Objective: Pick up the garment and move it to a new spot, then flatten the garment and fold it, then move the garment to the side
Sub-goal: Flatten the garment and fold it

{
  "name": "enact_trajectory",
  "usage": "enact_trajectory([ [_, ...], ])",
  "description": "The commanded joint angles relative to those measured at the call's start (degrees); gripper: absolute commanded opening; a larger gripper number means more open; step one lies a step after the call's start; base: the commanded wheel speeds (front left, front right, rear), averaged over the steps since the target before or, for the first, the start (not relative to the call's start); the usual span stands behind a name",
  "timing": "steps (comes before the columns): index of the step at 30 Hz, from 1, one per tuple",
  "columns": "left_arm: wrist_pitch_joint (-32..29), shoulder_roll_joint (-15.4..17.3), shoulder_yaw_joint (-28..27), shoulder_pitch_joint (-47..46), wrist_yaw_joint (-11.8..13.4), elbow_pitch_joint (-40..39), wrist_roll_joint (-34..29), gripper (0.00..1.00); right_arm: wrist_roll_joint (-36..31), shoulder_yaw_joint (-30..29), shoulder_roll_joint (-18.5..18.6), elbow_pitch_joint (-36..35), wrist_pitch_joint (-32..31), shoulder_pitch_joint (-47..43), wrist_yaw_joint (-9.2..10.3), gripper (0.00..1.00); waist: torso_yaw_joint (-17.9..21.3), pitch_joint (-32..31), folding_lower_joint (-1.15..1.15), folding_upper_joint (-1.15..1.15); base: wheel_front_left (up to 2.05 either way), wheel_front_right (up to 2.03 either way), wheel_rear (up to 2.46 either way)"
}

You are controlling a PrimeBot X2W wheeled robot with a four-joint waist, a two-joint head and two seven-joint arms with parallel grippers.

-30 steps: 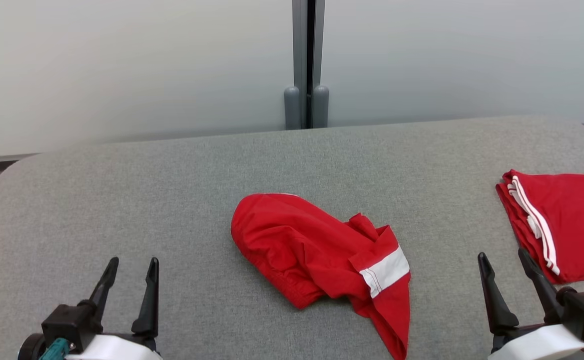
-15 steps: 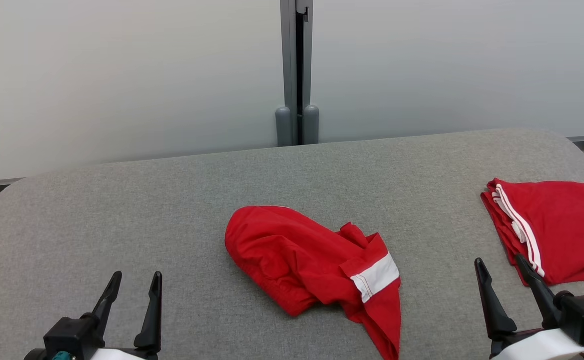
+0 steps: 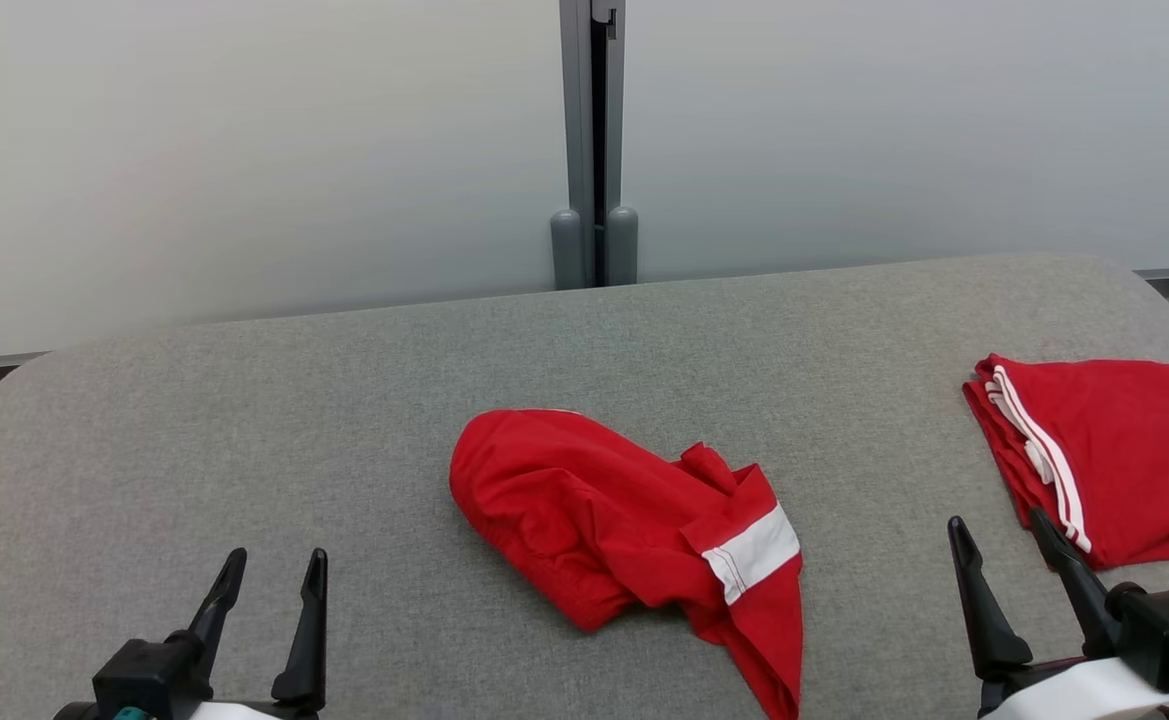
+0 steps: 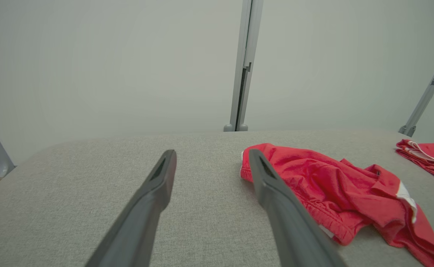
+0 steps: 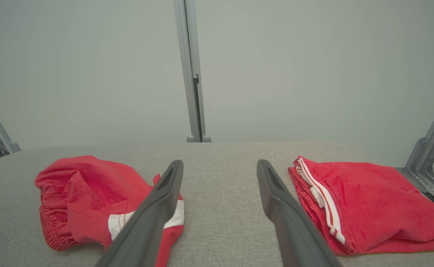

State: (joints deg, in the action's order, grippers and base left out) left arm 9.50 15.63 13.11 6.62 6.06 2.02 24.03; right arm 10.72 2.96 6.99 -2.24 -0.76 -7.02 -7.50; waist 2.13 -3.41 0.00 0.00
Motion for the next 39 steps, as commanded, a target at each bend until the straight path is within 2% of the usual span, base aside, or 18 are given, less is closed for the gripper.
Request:
enact_trajectory([
  [1,0.0,0.4,0.0,-0.3,0.2,-0.2,-0.1,1.00,0.0,-0.1,0.3,0.2,0.2,0.4,0.02,1.00,-0.1,0.0,0.00,0.00,0.00,0.00,0.00],
  [8,0.2,0.5,0.3,-0.9,0.5,-0.1,-0.1,1.00,0.2,0.4,0.2,0.5,0.0,0.8,0.02,1.00,-0.4,0.0,0.00,0.00,0.00,0.00,0.00],
  [14,0.2,0.2,0.8,-2.1,0.2,-0.3,-0.1,1.00,0.8,5.7,0.6,3.2,-1.2,1.6,0.02,1.00,-1.3,0.9,0.00,0.00,0.00,0.00,0.00],
  [18,0.3,-0.1,1.8,-4.3,-0.4,-0.4,-0.7,1.00,1.9,11.5,0.8,7.3,-1.7,3.1,0.02,1.00,-3.2,2.4,0.00,0.00,0.00,0.00,0.00],
  [22,0.6,-0.7,3.0,-7.1,-1.0,-0.1,-1.4,1.00,2.6,14.8,0.3,12.5,-0.8,6.0,0.02,1.00,-5.3,4.9,0.00,0.00,0.00,0.00,0.00],
  [29,2.1,-1.8,4.0,-11.0,-1.8,1.8,-1.8,1.00,2.8,15.9,-1.4,22.3,2.1,13.4,0.02,1.00,-6.8,8.9,0.00,0.00,0.00,0.00,0.00],
  [30,2.3,-1.9,4.0,-11.4,-1.9,2.1,-1.8,1.00,2.7,15.7,-1.5,23.5,2.8,14.4,0.02,0.50,-6.9,9.2,0.00,0.00,0.00,0.00,0.00],
  [31,2.4,-2.1,4.1,-11.8,-2.0,2.5,-1.8,1.00,2.4,15.0,-1.5,24.6,3.5,15.2,0.02,0.40,-7.0,9.5,0.00,0.00,0.00,0.00,0.00],
  [32,2.6,-2.2,4.2,-12.1,-2.0,2.8,-1.8,1.00,2.5,14.6,-1.5,25.6,4.0,15.6,0.02,0.23,-7.0,9.7,0.00,0.00,0.00,0.00,0.00],
  [33,2.8,-2.3,4.2,-12.3,-2.0,3.1,-1.8,1.00,2.5,14.1,-1.7,26.2,4.7,16.0,0.02,0.00,-7.0,9.9,0.00,0.00,0.00,0.00,0.00],
  [39,3.6,-2.5,4.4,-13.4,-2.4,4.2,-1.8,1.00,2.9,7.2,-1.4,28.4,7.8,16.7,0.02,0.00,-6.5,10.4,0.00,0.00,0.00,0.00,0.00],
])
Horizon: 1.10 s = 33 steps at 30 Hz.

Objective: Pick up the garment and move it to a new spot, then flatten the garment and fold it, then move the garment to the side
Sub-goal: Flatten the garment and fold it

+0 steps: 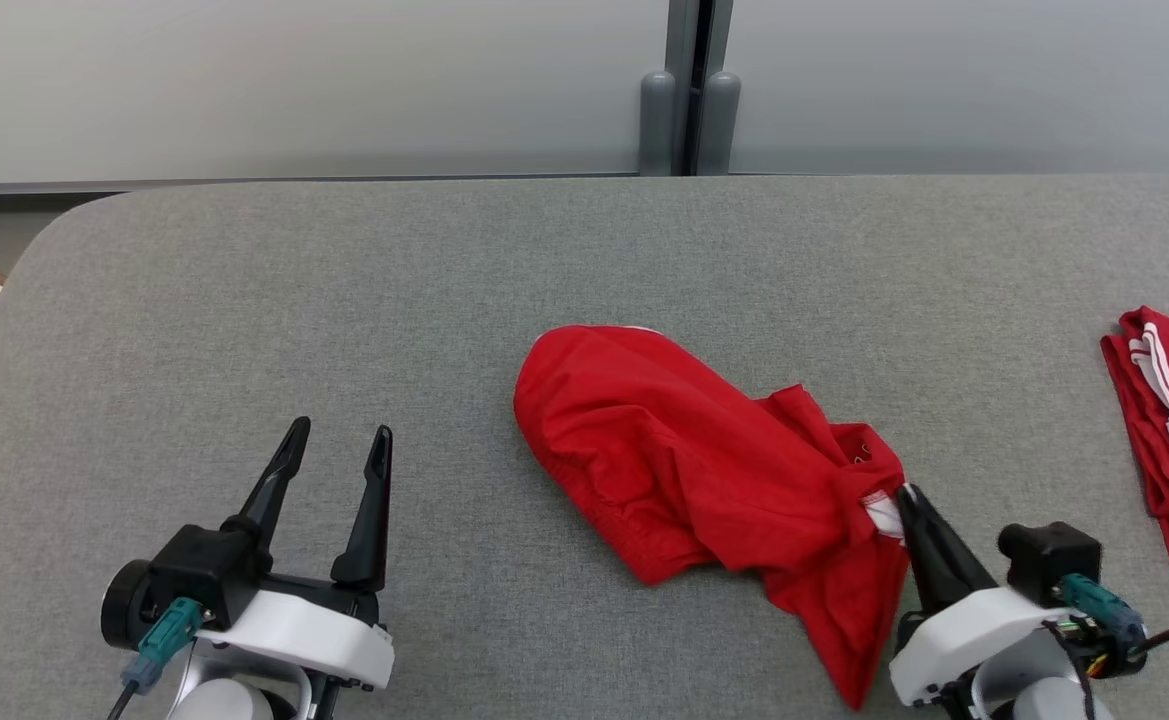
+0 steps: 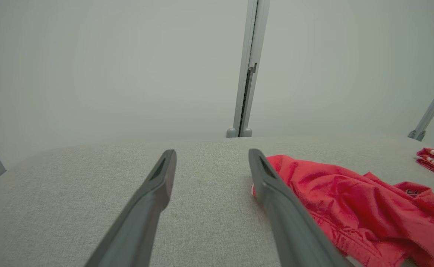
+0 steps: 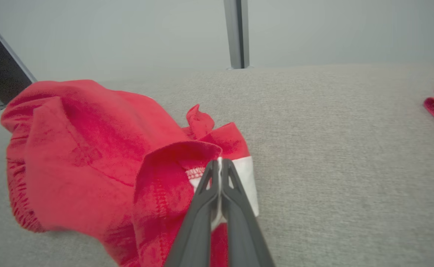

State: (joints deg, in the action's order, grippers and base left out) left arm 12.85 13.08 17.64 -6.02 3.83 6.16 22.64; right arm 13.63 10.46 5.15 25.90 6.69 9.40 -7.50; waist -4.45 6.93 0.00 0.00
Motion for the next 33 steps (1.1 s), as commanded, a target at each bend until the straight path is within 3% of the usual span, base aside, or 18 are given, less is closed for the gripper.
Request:
enact_trajectory([
  [1,0.3,0.0,0.0,-0.9,-0.2,0.2,-0.5,1.00,0.3,-2.0,0.4,0.5,0.6,0.2,0.02,0.00,0.2,0.1,0.00,0.00,0.00,0.00,0.00],
  [6,0.8,0.0,0.0,-1.7,-0.2,0.7,-0.5,1.00,1.4,-9.9,0.1,3.0,1.9,0.0,0.02,0.00,0.8,0.4,0.00,0.00,0.00,0.00,0.00],
  [7,0.8,0.0,0.0,-1.8,-0.3,0.8,-0.5,1.00,2.2,-11.5,-0.2,3.9,1.9,-0.1,0.02,0.32,0.9,0.5,0.00,0.00,0.00,0.00,0.00],
  [8,0.9,0.0,0.0,-1.7,-0.3,0.9,-0.4,1.00,2.3,-12.6,-0.3,4.7,1.9,0.0,0.02,0.85,1.0,0.4,0.00,0.00,0.00,0.00,0.00],
  [9,0.9,0.1,-0.1,-1.7,-0.2,1.0,-0.4,1.00,2.1,-14.0,-0.3,5.8,1.7,0.1,0.02,1.00,1.1,0.4,0.00,0.00,0.00,0.00,0.00],
  [18,1.3,0.6,-0.8,0.1,0.6,1.5,0.2,1.00,1.6,-16.5,1.6,4.2,4.5,-1.8,0.02,1.00,1.7,-1.5,0.00,0.00,0.00,0.00,0.00],
  [25,1.2,1.6,-1.8,3.5,1.9,1.0,0.8,1.00,-1.0,-14.9,3.2,-8.8,3.5,-6.4,0.02,1.00,2.6,-5.1,0.00,0.00,0.00,0.00,0.00],
  [33,0.1,2.3,-1.5,7.0,3.0,0.0,1.0,1.00,-2.1,-9.1,2.7,-23.6,-3.0,-11.4,0.02,1.00,3.0,-8.9,0.00,0.00,0.00,0.00,0.00],
])
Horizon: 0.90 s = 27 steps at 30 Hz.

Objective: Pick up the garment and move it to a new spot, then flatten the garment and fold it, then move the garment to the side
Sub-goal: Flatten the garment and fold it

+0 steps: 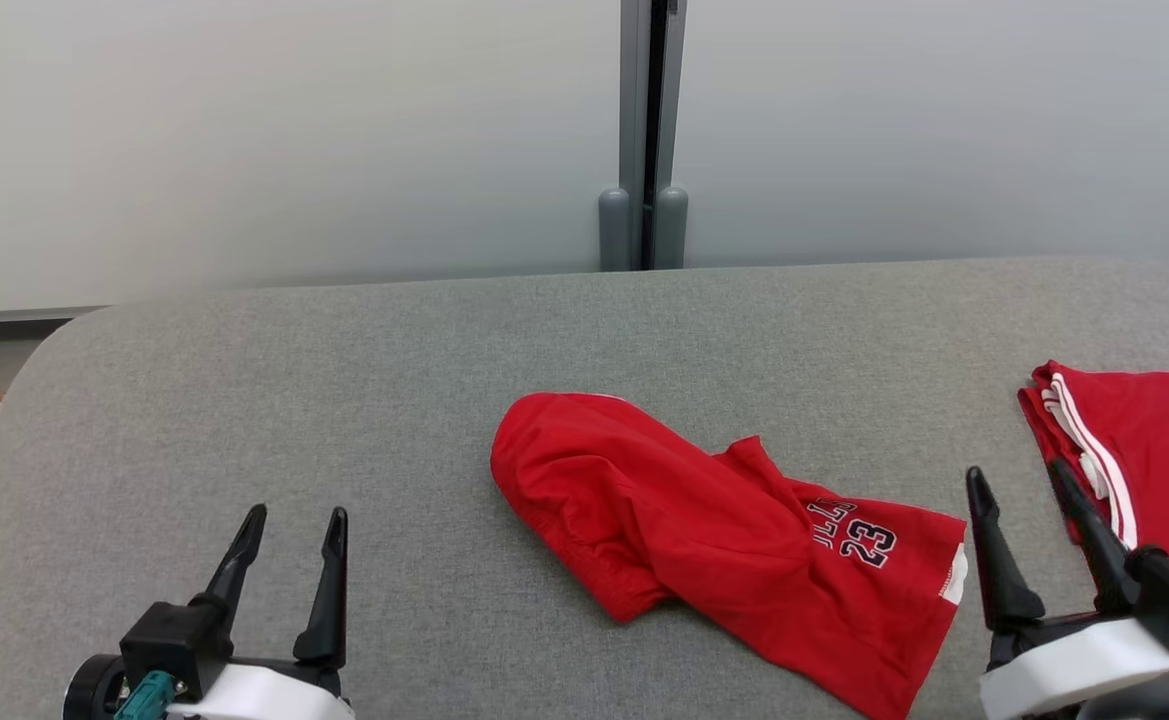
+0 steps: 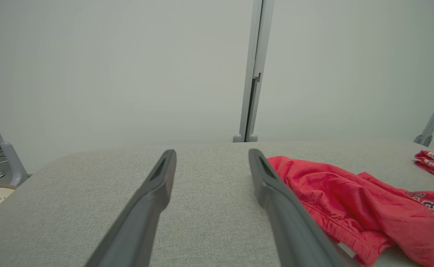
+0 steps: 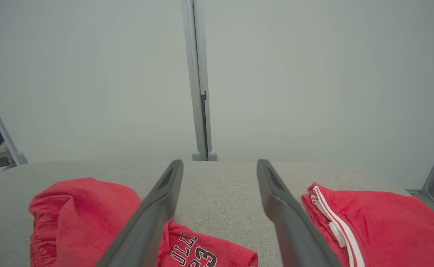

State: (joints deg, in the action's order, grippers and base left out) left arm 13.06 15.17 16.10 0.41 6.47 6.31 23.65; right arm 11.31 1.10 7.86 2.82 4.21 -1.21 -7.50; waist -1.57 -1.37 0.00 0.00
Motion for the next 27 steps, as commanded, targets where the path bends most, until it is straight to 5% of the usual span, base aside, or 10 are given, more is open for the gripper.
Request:
enact_trajectory([
  [1,-0.2,0.3,0.1,0.9,0.4,-0.3,-0.1,1.00,0.2,0.9,-0.1,-1.6,-1.2,-1.5,0.02,1.00,0.1,-0.9,0.00,0.00,0.00,0.00,0.00],
  [18,-1.7,1.2,0.7,2.7,1.8,-1.6,0.2,1.00,0.8,1.2,-2.6,-5.7,-3.8,-5.3,0.02,1.00,0.1,-2.6,0.00,0.00,0.00,0.00,0.00],
  [27,-3.4,-1.0,5.3,-1.8,-0.9,0.0,-0.8,1.00,1.1,1.5,-2.9,-5.5,-3.8,-4.5,0.02,1.00,0.3,-1.2,0.00,0.00,0.00,0.00,0.00],
])
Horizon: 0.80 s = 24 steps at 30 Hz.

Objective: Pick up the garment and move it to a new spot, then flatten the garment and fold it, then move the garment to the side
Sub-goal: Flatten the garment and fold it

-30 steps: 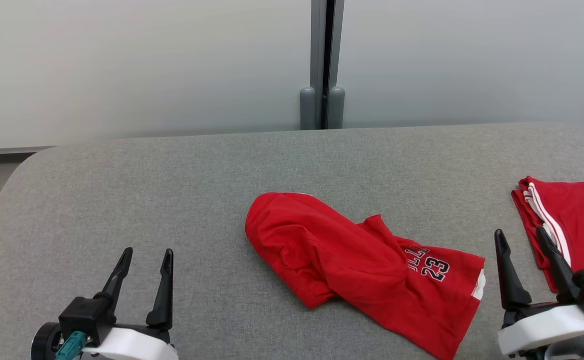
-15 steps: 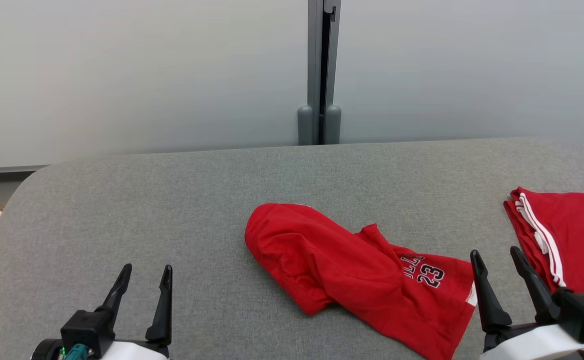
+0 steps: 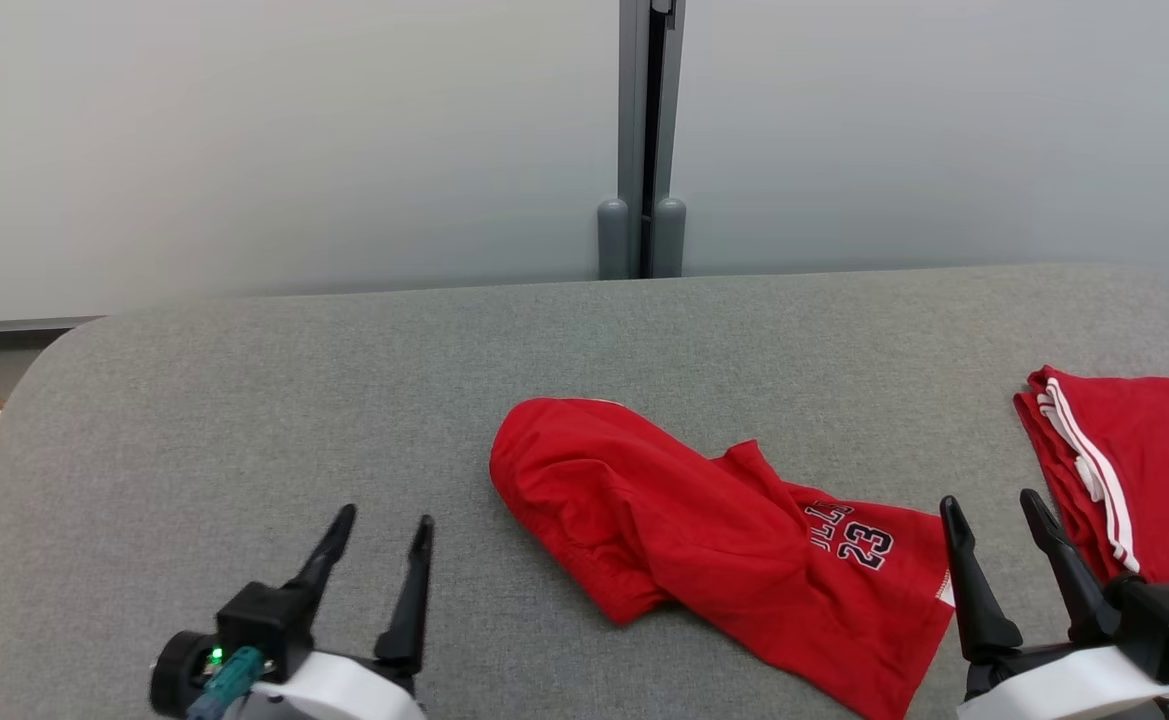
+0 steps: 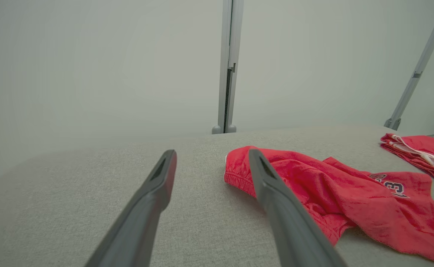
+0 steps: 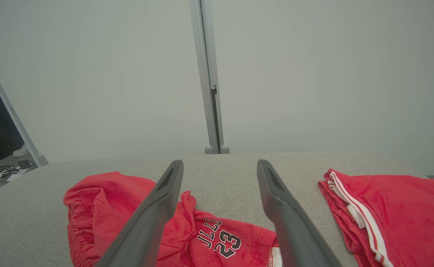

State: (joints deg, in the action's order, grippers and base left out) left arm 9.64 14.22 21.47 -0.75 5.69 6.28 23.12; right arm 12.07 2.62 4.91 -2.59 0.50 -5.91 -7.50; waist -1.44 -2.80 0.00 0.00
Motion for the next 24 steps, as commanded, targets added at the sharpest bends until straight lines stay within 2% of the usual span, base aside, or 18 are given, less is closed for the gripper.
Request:
enact_trajectory([
  [1,-0.5,-0.8,1.0,-1.5,-0.8,0.6,-0.2,1.00,0.3,0.2,0.0,-0.1,-0.3,0.4,0.02,1.00,0.5,0.6,0.00,0.00,0.00,0.00,0.00],
  [6,-4.0,-5.1,6.6,-5.4,-4.8,6.7,0.9,1.00,0.7,1.4,0.2,0.2,-0.4,1.7,0.02,1.00,2.8,2.8,0.00,0.00,0.00,0.00,0.00],
  [10,-6.0,-8.1,8.9,-8.0,-7.1,13.4,2.9,1.00,1.0,2.1,0.0,0.5,-0.1,3.0,0.02,1.00,5.1,5.6,0.00,0.00,0.00,0.00,0.00],
  [18,-6.7,-10.5,10.5,-12.3,-10.9,23.6,8.3,1.00,1.5,1.4,-0.4,1.1,1.2,4.6,0.02,1.00,7.6,9.7,0.00,0.00,0.00,0.00,0.00],
  [19,-5.8,-10.5,10.6,-12.9,-11.4,24.0,8.6,0.71,1.5,1.4,-0.4,1.2,1.3,4.9,0.02,1.00,7.7,10.0,0.00,0.00,0.00,0.00,0.00],
  [20,-5.0,-10.5,10.8,-13.6,-11.6,24.4,8.8,0.00,1.5,1.2,-0.5,1.3,1.5,5.0,0.02,1.00,7.7,10.2,0.00,0.00,0.00,0.00,0.00],
  [24,-3.2,-10.3,11.0,-14.4,-12.2,24.8,9.7,0.00,1.6,0.6,-0.6,1.8,1.7,4.9,0.02,1.00,6.8,10.6,0.00,0.00,0.00,0.00,0.00],
])
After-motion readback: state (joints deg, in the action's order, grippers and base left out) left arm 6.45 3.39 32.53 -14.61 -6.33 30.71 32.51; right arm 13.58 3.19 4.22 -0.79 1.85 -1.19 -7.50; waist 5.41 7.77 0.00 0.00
